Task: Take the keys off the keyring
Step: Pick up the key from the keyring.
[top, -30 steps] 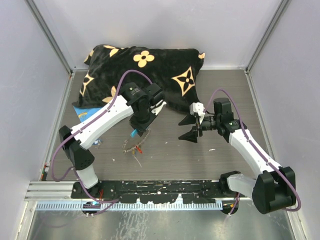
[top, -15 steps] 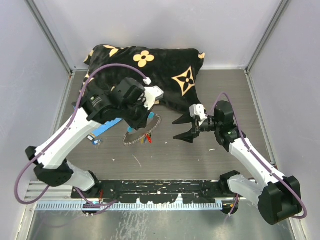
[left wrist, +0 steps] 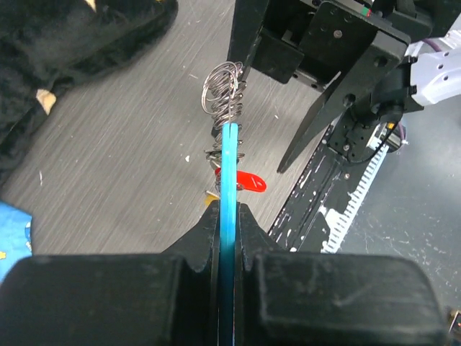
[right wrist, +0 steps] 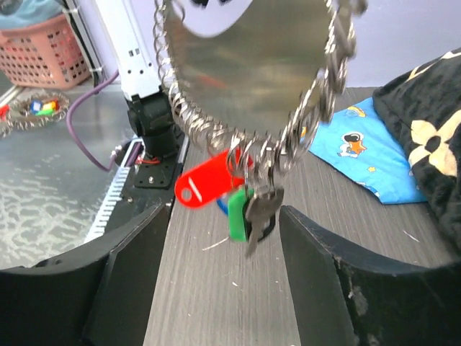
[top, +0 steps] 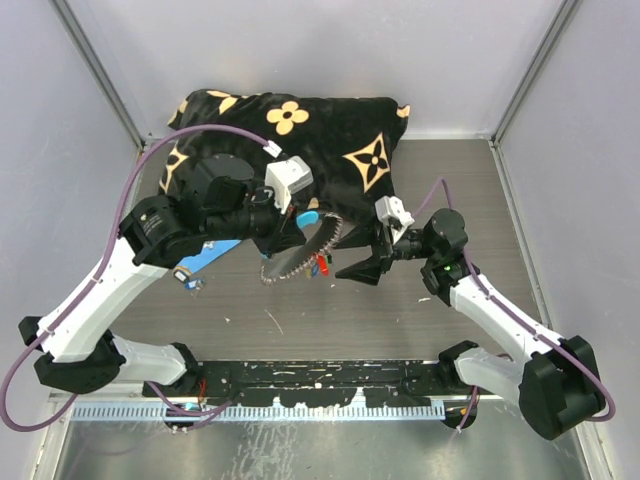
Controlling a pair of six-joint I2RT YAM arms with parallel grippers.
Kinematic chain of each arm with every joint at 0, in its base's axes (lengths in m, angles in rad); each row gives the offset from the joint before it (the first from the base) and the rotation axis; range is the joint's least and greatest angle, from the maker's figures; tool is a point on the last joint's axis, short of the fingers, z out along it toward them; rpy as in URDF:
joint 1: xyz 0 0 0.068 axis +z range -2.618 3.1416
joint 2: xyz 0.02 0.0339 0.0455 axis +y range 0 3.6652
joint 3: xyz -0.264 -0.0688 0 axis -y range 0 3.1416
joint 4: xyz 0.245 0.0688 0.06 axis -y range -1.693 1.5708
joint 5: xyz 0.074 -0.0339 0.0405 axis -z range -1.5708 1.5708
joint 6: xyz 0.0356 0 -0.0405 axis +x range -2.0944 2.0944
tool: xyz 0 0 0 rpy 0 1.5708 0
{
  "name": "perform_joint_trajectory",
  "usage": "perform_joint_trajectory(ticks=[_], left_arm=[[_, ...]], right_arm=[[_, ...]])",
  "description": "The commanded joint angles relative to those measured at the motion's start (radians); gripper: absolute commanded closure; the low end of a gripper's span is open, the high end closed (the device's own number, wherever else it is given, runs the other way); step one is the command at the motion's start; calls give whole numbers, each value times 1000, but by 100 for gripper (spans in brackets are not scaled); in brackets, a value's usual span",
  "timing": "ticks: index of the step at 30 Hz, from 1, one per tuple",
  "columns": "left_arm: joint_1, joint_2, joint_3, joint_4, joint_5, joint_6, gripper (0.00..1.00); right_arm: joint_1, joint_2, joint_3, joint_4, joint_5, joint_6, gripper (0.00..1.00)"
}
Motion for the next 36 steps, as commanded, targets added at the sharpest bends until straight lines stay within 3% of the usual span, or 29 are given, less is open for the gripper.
perform_joint_trajectory(ticks=[1, 3, 7, 11, 15, 20, 26, 31, 36], left_arm=[[-1, -51, -47, 175, 36, -48, 100], [-1, -61, -71, 202, 32, -60, 100], [0, -85, -116, 265, 34, -90, 100], [0, -115, -150, 320, 24, -107, 100], [0, -137, -178, 359, 12, -120, 100], [5, -151, -198, 364, -6, -116, 100], [32, -164, -244, 366, 6, -124, 100], [69, -183, -296, 387, 74, -141, 100], [125, -177, -314, 380, 178, -134, 100]], right_arm=[[17, 19, -1, 150, 137, 197, 28], [19, 30, -11, 162, 177, 254, 25], [45, 48, -26, 175, 229, 294, 28], [75, 74, 17, -61, 302, 116, 36], [88, 83, 36, -129, 326, 53, 39], [84, 70, 122, -366, 463, -109, 58], [27, 41, 157, -372, 341, -69, 62], [-10, 32, 213, -525, 347, -181, 63], [-19, 33, 235, -632, 97, -349, 52]])
